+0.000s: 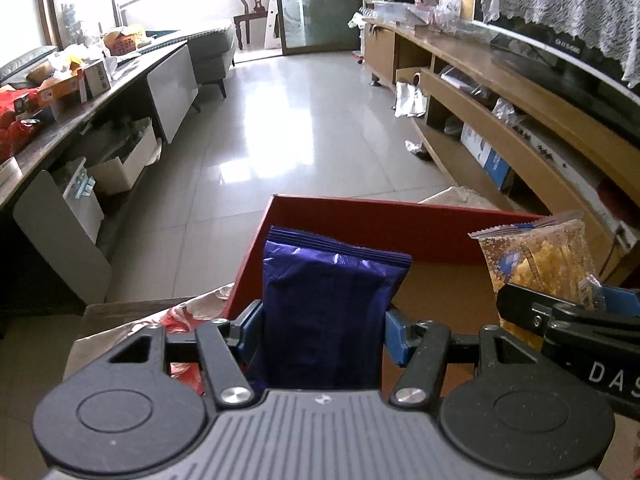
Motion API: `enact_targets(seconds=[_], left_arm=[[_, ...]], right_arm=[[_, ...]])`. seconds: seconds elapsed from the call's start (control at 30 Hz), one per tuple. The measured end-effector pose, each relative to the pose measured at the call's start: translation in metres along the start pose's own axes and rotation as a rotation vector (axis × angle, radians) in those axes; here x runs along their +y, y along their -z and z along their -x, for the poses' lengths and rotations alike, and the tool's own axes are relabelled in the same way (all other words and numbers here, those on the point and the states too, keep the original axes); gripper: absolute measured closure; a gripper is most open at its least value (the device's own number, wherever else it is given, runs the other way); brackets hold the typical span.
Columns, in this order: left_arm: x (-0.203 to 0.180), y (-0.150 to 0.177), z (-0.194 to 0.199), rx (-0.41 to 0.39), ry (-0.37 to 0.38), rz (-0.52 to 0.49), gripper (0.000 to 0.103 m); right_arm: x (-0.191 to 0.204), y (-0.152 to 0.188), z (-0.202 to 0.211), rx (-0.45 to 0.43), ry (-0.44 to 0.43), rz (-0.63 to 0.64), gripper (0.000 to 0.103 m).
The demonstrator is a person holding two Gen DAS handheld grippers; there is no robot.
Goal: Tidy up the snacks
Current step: 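Carry both packets over the red box and lower them inside, then open both tools to release the packets into the red box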
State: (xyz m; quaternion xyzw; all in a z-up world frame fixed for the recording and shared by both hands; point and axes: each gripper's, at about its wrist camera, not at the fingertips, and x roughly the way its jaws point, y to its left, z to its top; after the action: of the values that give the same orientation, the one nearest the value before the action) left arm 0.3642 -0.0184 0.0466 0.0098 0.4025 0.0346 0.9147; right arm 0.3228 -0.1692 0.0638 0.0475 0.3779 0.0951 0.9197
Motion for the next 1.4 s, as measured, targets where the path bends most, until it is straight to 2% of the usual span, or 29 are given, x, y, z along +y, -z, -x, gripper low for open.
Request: enact_targets(seconds=[0.47,0.8,0.9,1.0,1.4], left_arm=[[-0.018,0.011,-0.048,0.089,-0.05,-0.033,0.04],[-0.013,0.018,-0.06,0.139,-0.08,-0.026,0.037],[-0.009,0.017,-0.057,0.133,-0.086,-0.026,0.033],[-0.006,0.016,-0.052,0.121,-0.075,-0.024,0.025],[0.001,0.011,-0.011,0.047,-0.039,-0.022,0.018]], right_arm=[[-0.011,0.012,-0.038,0.072,0.017,0.019,0.025],[0.0,0.015,-0.043,0.079,0.035,0.081,0.022],[-0.001,0.014,-0.041,0.069,0.032,0.076,0.017],[-0.002,0.012,-0.036,0.048,0.037,0.075,0.016],[-0.005,0.006,-0.001,-0.029,0.056,0.045,0.014]])
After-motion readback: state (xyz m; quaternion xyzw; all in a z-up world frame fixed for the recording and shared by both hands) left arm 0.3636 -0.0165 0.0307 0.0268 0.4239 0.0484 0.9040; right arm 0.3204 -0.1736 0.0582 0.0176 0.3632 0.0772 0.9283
